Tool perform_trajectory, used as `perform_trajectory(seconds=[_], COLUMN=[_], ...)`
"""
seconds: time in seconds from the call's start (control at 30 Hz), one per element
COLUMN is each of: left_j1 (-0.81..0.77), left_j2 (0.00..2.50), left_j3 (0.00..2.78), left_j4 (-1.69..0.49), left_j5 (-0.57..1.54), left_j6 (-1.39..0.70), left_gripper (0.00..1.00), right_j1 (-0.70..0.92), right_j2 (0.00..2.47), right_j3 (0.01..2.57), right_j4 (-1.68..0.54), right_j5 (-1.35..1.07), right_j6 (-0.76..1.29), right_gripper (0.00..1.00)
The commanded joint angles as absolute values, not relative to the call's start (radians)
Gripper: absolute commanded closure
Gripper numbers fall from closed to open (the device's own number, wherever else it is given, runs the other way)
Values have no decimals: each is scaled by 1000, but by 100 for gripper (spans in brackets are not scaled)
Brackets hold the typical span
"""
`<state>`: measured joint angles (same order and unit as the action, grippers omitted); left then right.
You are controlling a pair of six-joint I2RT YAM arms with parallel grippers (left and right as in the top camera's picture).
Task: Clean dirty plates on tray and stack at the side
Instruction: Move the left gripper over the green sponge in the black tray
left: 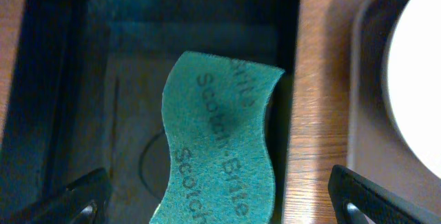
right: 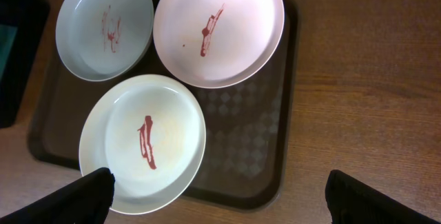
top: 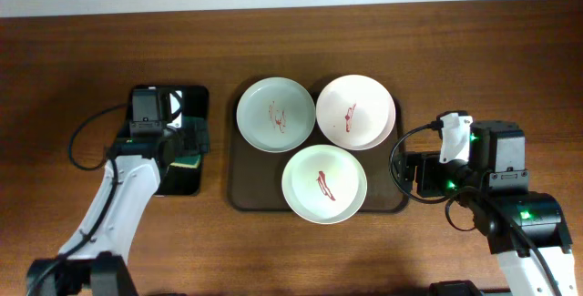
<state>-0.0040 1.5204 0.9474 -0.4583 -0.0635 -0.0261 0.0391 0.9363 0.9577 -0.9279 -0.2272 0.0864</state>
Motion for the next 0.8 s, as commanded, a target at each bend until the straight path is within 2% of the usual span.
perform_trajectory(seconds=[0.0, 0.2, 0.43, 0.57, 0.67, 0.7, 0.77], left_j1=[4, 6, 16, 16, 16, 16, 16], left_j2=[1586, 1641, 1703, 1707, 1707, 1708, 1714], left_j3=[973, 973, 973, 973, 965, 963, 963], left_j4=[-439, -388, -367, -360, -364, -370, -380], left_j5=[-102, -102, -109, -121, -121, -122, -140], left_j6=[-22, -23, -23, -23, -23, -22, -22], left_gripper=[1, 0, 12, 28, 34, 38, 40], right_j1=[45, 45, 45, 45, 45, 45, 45], right_j2=[936, 936, 936, 936, 936, 936, 936], right_j3=[976, 976, 976, 976, 976, 976, 976], right_j4=[-928, -929, -929, -929, -929, -929, -929], right_j5=[-233, -233, -233, -233, -233, -233, -233], right_j6=[93, 94, 93, 93, 93, 94, 93], right_gripper=[1, 1, 1, 2, 1, 1, 1])
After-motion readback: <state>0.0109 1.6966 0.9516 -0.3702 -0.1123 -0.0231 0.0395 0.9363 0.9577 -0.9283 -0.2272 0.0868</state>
